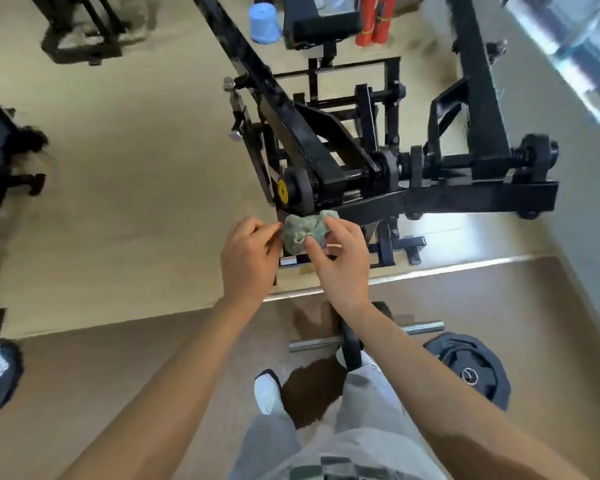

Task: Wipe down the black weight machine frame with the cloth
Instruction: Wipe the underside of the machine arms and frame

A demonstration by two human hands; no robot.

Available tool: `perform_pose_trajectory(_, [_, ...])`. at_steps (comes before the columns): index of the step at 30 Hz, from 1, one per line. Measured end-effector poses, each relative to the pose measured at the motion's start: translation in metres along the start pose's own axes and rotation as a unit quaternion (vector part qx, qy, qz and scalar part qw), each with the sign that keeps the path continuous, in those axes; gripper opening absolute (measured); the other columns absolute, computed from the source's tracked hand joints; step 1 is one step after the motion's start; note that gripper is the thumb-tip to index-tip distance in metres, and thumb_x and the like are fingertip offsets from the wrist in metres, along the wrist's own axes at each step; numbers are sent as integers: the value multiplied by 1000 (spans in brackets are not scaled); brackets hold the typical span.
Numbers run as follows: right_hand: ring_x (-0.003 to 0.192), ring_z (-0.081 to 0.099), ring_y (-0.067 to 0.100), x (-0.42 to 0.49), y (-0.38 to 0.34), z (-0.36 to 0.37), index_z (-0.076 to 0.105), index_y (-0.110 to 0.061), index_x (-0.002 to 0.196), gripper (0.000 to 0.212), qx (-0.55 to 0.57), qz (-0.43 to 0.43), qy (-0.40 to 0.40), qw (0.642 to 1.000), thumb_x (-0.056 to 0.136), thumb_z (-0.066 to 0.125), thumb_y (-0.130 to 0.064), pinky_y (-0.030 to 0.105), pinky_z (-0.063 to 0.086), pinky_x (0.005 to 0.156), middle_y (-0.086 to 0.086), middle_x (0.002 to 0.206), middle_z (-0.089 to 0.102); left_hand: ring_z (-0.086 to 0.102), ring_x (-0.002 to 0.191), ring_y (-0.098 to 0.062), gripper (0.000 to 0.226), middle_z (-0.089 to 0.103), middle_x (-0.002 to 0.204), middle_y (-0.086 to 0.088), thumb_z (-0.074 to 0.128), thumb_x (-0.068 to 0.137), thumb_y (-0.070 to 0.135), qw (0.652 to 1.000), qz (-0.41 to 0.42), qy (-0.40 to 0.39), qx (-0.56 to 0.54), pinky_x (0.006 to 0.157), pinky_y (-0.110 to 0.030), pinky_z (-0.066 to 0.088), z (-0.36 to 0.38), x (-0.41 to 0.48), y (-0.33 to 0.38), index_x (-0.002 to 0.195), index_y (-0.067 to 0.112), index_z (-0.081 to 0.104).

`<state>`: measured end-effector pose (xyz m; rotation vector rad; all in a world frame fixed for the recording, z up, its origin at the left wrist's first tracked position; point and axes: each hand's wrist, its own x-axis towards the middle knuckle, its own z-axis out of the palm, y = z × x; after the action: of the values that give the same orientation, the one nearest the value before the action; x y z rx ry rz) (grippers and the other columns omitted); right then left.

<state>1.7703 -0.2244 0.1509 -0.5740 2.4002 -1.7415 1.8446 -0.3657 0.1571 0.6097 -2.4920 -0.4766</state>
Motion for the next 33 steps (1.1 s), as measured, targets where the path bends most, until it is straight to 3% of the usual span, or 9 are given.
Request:
perform_pose_trajectory(3, [95, 60, 7, -9, -18, 18, 65, -15, 125, 38, -34, 17, 14, 999, 88, 76, -15, 18, 54, 79, -4, 115, 54, 57, 78, -28, 18, 56, 79, 3, 74, 89, 20, 996, -57, -55, -37, 60, -29, 32, 0, 12, -16, 106, 16, 80])
perform_pose_trajectory(6, [85, 61, 12, -11, -30, 32, 72, -15, 109, 23, -71, 19, 57, 996, 88, 74, -7, 30, 57, 79, -5, 102, 56, 59, 78, -27, 20, 59, 83, -5, 73, 90, 17, 983, -115, -99, -103, 62, -31, 39, -1, 30, -31, 109, 16, 80])
perform_pose_trajectory(9, [85, 63, 13, -3, -32, 39, 75, -16, 104, 17, -97, 38, 88, 991, 88, 73, -10, 33, 57, 81, -5, 99, 61, 67, 81, -21, 22, 72, 91, -6, 72, 91, 11, 959, -149, -151, -188, 69, -11, 44, 4, 43, -40, 112, 14, 78])
perform_pose_trajectory(12, [89, 64, 11, 0, -27, 33, 76, -17, 105, 17, -69, 71, 109, 989, 90, 72, -9, 27, 55, 83, -5, 98, 67, 71, 90, -20, 29, 74, 96, 0, 65, 92, 2, 909, -230, -180, -297, 88, -39, 60, 5, 39, -32, 116, 16, 75])
perform_pose_trajectory(15, [84, 64, 6, 2, -16, 17, 75, -18, 105, 17, -70, 108, 124, 984, 92, 70, -9, 13, 47, 77, -7, 92, 70, 69, 98, -12, 34, 71, 102, 7, 56, 93, -2, 886, -239, -162, -362, 91, -36, 60, -3, 24, -13, 113, 20, 72])
perform_pose_trajectory(20, [72, 62, 0, 14, 1, -5, 76, -18, 96, 10, -16, 169, 149, 974, 91, 71, -10, 10, 47, 64, -9, 81, 69, 65, 91, 0, 29, 68, 104, 7, 76, 88, 12, 943, -104, -85, -305, 79, -11, 51, -6, -2, 13, 116, 14, 71])
perform_pose_trajectory(23, [80, 68, 14, 20, 13, -15, 70, -28, 82, 20, 32, 231, 181, 956, 89, 73, -10, 30, 59, 72, -7, 82, 69, 63, 85, -13, 18, 67, 98, 0, 78, 88, 14, 981, 105, -39, -159, 74, -24, 51, 2, -3, 11, 106, 13, 77])
perform_pose_trajectory(26, [79, 69, 28, 28, 26, -21, 69, -20, 82, 17, 116, 298, 211, 924, 87, 72, -4, 41, 63, 72, 2, 81, 66, 59, 81, -21, 10, 72, 91, 3, 75, 89, 17, 967, 252, -26, -22, 67, -34, 44, 10, 24, 19, 98, 18, 79])
perform_pose_trajectory(33, [75, 68, 21, 36, 42, -37, 49, -12, 91, 26, 429, 425, 313, 733, 91, 59, 12, 31, 62, 72, 10, 100, 57, 58, 74, -25, 12, 68, 78, -1, 66, 93, 21, 925, 354, -71, 117, 68, -36, 40, 47, 85, 58, 88, 17, 76])
